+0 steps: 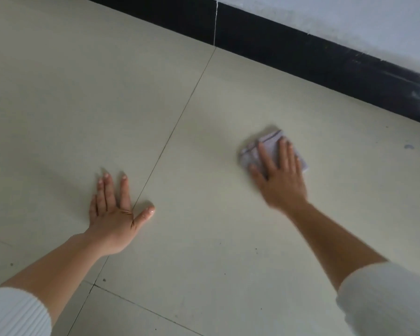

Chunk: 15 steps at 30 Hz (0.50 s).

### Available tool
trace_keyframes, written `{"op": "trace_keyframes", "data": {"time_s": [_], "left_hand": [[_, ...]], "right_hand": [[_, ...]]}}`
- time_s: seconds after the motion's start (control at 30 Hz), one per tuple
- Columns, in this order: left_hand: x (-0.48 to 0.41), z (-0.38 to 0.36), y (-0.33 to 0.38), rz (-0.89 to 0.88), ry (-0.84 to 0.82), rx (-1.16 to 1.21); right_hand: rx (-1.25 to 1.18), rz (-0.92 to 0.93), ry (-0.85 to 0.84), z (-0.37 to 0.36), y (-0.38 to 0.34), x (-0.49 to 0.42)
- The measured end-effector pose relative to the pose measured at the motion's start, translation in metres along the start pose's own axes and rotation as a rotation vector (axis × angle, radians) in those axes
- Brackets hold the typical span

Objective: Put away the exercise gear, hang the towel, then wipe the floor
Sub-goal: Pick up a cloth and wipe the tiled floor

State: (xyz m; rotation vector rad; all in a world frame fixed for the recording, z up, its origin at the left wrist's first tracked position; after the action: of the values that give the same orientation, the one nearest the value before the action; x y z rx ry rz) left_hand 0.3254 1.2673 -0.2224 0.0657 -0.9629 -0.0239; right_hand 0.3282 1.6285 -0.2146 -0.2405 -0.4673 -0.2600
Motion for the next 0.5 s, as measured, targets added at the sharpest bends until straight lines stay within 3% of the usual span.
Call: {"op": "trace_keyframes", "data": {"time_s": [0.1, 0.17, 0.3, 0.5], "left_hand": [[-0.002, -0.001, -0.001, -0.002, 0.016, -0.003], [-0.002, -0.001, -0.001, -0.002, 0.022, 0.002], [-0.001, 0.001, 0.000, -0.007, 0.019, 0.009], [0.002, 0.004, 0.003, -0.007, 0.001, 0.010]], "right_hand": [[-0.164, -0.209, 0.004, 0.029, 0.031, -0.042], [-0.201, -0.242, -0.019, 0.033, 0.013, -0.061], [-0.095, 0.036, -0.027, 0.015, -0.079, -0.052], [0.030, 0.396, -0.093, -0.050, -0.160, 0.054]]}}
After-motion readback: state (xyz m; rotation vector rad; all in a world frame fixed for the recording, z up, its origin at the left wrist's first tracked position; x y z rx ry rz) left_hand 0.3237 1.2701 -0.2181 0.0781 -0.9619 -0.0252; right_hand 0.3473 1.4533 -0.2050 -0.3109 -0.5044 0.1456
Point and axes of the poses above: each hand's wrist, its own x-axis away from the middle knuckle, its own z-axis out of the back of the hand, y = z × x, the point moved 10 cm from there along -x, towards the middle knuckle, and after that the axes turned 13 degrees about -y, right-handed, at the moved point
